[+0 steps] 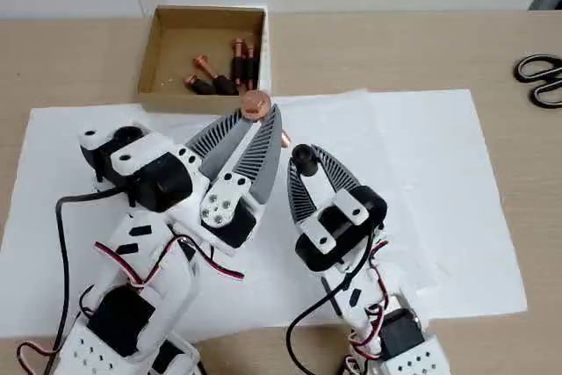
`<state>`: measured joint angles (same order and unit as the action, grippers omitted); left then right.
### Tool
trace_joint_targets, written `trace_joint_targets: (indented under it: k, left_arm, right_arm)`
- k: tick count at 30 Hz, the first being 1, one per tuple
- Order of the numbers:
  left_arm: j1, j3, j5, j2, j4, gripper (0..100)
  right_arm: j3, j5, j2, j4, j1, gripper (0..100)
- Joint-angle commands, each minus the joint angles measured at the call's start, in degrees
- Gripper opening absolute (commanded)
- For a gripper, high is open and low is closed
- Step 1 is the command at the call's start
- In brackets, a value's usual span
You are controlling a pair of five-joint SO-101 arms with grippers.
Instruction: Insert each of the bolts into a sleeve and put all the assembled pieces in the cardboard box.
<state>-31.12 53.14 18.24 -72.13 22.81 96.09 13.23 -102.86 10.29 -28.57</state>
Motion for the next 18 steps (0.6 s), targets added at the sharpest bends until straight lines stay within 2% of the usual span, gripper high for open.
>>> trace_joint_targets:
  k: [1, 6, 11, 18]
  left_arm:
    - [-0.3, -3.1, -0.4, -0.4, -1.7, 1]
    - [-0.3, -3.0, -0.4, -0.2, -1.7, 1]
    - [-0.3, -3.4, -0.4, 0.0, -1.7, 1]
    - [-0.6, -3.4, -0.4, 0.1, -1.7, 1]
  right_arm:
    - [0.3, -0.3, -0.9, -3.0, -0.2, 0.4]
    - [0.3, -0.2, -0.9, -9.4, -0.2, 0.5]
    - [0.3, -0.2, -0.9, -10.0, -0.3, 0.5]
    - [0.3, -0.2, -0.4, -9.8, -5.4, 0.5]
